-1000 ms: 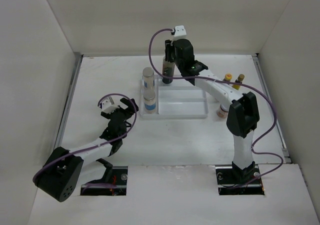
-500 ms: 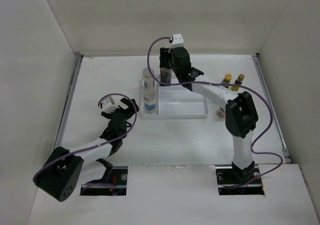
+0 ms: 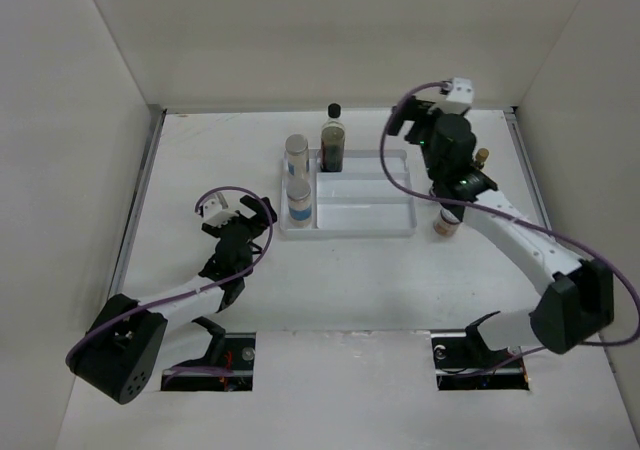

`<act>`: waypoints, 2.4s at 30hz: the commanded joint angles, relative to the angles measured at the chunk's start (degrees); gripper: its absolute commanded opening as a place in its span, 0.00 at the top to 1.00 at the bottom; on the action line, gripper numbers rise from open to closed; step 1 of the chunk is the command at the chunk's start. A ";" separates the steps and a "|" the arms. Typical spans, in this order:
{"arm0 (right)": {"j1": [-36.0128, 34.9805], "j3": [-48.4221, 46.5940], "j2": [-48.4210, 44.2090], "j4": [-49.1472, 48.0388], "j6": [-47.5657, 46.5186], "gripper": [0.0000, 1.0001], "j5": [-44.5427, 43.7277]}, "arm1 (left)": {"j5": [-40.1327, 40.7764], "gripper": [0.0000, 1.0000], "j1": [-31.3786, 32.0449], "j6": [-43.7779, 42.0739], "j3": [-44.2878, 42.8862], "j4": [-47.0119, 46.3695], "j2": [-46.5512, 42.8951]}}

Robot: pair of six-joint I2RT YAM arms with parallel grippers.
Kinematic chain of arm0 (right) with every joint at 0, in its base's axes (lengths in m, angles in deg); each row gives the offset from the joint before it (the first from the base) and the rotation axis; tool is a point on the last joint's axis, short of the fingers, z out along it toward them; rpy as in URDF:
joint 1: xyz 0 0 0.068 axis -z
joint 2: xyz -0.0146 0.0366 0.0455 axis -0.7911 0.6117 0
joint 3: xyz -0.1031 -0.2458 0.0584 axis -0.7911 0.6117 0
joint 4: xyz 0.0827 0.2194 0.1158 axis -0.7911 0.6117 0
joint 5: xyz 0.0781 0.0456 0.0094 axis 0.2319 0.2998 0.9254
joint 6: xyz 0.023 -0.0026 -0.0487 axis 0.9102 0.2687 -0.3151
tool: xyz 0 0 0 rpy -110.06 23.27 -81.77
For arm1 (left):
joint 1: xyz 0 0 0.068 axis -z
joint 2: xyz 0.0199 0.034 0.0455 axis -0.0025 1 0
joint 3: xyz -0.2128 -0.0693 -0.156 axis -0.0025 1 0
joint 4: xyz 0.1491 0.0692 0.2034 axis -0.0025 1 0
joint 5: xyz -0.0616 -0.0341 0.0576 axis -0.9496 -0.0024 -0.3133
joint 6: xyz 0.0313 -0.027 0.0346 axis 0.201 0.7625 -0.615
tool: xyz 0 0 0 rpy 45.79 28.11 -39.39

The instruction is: Organize the condiment bottles

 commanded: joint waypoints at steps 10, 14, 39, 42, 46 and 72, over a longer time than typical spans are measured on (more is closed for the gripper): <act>17.43 11.13 -4.42 8.36 2.89 0.00 -8.19 | -2.50 0.00 -0.10 1.50 -1.68 -1.99 0.37; 17.87 10.17 -0.99 7.14 3.42 0.02 -4.77 | -2.68 0.00 -0.11 1.59 -1.59 -1.99 0.02; 9.01 4.46 -1.51 -2.79 -1.68 0.72 -7.67 | -4.88 0.00 -0.63 2.20 -2.21 -1.64 1.34; 5.67 1.48 2.09 -4.55 -1.42 0.71 -6.35 | -3.65 0.00 -0.81 2.20 -1.50 -1.99 0.28; 2.76 -4.41 7.88 -5.79 -2.03 0.71 -5.82 | -4.00 0.00 -0.81 2.12 -1.59 -1.55 0.11; 0.12 -16.11 24.68 -8.34 0.78 0.70 -3.27 | -4.17 0.00 -0.46 2.20 -1.94 -1.55 1.08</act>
